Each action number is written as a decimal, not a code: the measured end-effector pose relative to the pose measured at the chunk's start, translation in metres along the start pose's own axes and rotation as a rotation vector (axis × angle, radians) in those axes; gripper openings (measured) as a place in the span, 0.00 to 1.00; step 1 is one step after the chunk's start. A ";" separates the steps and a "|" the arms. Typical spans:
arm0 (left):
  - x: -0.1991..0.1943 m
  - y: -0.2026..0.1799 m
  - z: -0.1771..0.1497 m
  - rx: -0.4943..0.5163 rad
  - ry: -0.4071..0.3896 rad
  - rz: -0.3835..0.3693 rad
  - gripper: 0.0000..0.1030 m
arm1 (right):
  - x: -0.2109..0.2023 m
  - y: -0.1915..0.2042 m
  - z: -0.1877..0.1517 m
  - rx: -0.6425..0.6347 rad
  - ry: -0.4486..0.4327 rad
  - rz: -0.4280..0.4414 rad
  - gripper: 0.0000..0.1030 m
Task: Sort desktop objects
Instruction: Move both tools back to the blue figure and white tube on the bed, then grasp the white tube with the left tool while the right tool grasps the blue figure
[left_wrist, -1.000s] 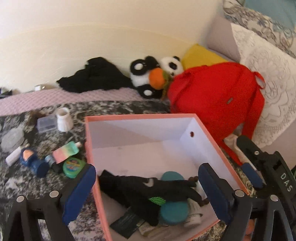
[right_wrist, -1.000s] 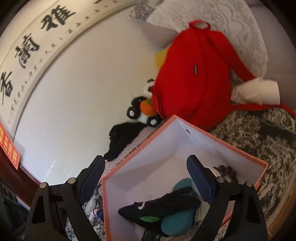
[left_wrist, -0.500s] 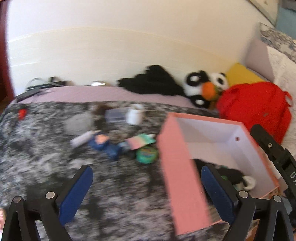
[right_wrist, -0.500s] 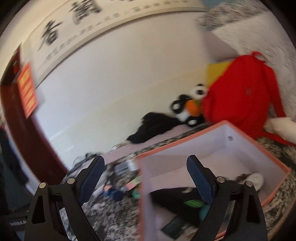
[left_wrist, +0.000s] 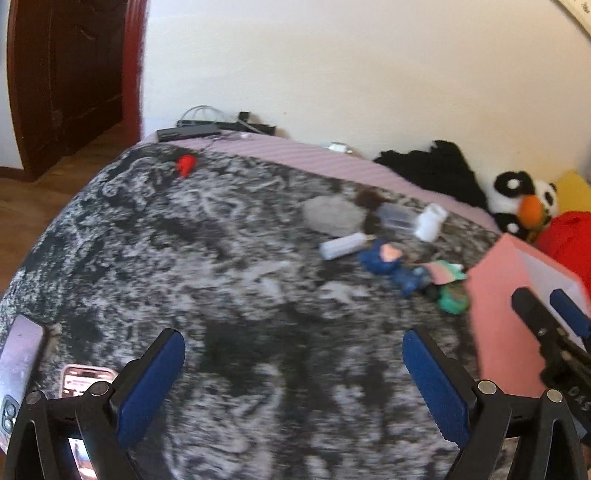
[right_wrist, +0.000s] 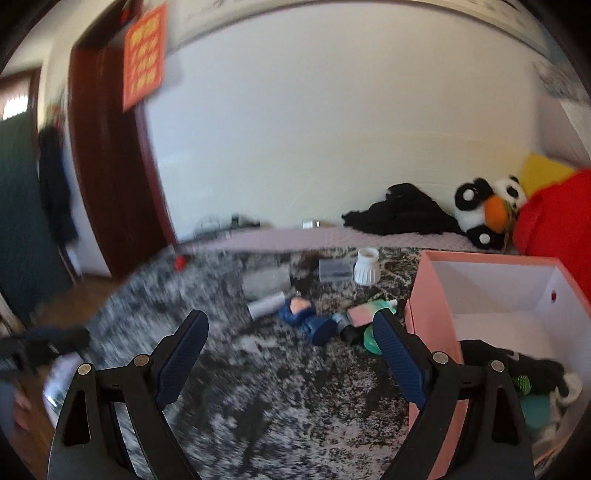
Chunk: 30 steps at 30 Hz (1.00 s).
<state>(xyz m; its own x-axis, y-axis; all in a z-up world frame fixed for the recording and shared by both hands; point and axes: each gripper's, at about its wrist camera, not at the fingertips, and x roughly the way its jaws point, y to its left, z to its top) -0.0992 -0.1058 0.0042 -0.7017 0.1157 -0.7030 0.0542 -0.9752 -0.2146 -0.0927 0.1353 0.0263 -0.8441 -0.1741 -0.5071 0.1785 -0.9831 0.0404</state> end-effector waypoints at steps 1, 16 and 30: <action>0.008 0.007 -0.001 0.001 0.015 0.008 0.95 | 0.009 0.007 -0.003 -0.046 0.019 -0.012 0.90; 0.089 -0.003 0.030 0.035 0.071 -0.056 0.95 | 0.167 0.022 -0.021 -0.327 0.224 -0.245 0.90; 0.121 -0.005 0.047 -0.034 0.111 -0.108 0.95 | 0.273 -0.010 -0.023 -0.242 0.436 -0.242 0.59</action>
<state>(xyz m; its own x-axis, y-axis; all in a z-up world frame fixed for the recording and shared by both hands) -0.2177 -0.0961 -0.0476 -0.6223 0.2414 -0.7446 0.0077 -0.9493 -0.3142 -0.3128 0.0986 -0.1324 -0.5974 0.1449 -0.7887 0.1597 -0.9424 -0.2940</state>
